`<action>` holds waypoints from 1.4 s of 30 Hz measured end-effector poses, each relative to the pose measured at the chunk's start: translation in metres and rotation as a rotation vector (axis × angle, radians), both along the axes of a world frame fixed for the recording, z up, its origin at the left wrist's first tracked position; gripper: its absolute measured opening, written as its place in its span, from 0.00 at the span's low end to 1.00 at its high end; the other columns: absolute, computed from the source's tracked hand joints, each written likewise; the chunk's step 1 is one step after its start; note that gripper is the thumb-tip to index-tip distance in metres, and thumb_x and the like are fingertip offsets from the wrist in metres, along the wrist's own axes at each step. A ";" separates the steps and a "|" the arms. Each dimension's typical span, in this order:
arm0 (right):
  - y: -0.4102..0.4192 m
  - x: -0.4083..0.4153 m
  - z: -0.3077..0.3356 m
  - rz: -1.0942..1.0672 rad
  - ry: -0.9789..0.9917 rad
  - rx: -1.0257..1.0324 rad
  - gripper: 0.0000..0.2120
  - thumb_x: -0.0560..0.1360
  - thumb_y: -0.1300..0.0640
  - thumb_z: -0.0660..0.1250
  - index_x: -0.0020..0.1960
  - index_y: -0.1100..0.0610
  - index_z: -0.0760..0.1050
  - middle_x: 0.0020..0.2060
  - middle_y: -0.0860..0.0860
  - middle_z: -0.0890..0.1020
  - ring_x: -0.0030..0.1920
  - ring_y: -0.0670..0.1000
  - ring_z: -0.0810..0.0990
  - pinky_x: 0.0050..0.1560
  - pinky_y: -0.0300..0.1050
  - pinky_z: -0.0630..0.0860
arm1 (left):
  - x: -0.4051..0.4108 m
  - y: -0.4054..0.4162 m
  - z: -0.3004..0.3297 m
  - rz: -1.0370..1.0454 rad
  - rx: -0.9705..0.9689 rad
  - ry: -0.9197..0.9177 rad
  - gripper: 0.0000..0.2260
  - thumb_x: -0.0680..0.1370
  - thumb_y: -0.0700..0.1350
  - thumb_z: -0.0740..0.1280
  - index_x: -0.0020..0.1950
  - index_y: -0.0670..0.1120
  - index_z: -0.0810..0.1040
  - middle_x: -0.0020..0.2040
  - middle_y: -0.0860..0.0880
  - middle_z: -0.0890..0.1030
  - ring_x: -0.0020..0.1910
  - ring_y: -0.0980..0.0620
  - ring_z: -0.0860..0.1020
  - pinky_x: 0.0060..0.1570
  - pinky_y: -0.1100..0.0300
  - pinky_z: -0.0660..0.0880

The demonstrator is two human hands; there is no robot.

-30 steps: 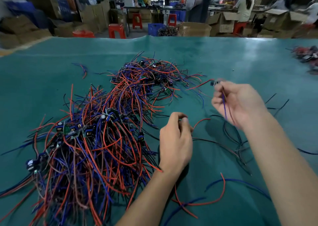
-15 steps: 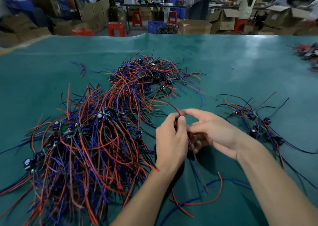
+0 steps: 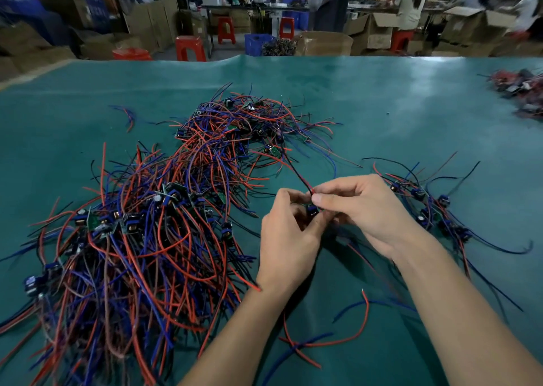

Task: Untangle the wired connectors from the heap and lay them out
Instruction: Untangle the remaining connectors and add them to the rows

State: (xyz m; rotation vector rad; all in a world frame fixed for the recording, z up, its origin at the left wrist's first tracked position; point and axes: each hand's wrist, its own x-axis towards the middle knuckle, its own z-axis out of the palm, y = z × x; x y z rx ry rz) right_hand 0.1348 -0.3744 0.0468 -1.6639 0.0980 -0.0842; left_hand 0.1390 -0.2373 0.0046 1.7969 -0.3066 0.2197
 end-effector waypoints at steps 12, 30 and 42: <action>0.000 0.008 -0.007 -0.092 -0.007 -0.020 0.07 0.80 0.65 0.68 0.43 0.58 0.78 0.31 0.50 0.80 0.30 0.48 0.77 0.29 0.40 0.75 | 0.003 0.002 0.001 0.012 -0.068 0.127 0.05 0.75 0.44 0.72 0.50 0.48 0.82 0.38 0.52 0.86 0.39 0.55 0.84 0.48 0.51 0.80; -0.012 0.008 -0.006 -0.295 -0.185 -0.058 0.08 0.74 0.61 0.76 0.37 0.54 0.86 0.33 0.48 0.84 0.31 0.45 0.80 0.29 0.36 0.72 | 0.002 0.001 0.002 0.020 0.032 0.031 0.09 0.78 0.44 0.69 0.40 0.43 0.83 0.32 0.46 0.81 0.36 0.43 0.78 0.42 0.49 0.75; -0.047 0.008 0.001 -0.955 -0.229 0.217 0.13 0.82 0.55 0.63 0.41 0.53 0.80 0.32 0.49 0.80 0.22 0.45 0.71 0.23 0.40 0.63 | 0.000 0.003 0.007 0.107 -0.107 0.010 0.10 0.80 0.43 0.67 0.40 0.40 0.80 0.33 0.38 0.76 0.32 0.44 0.70 0.38 0.50 0.69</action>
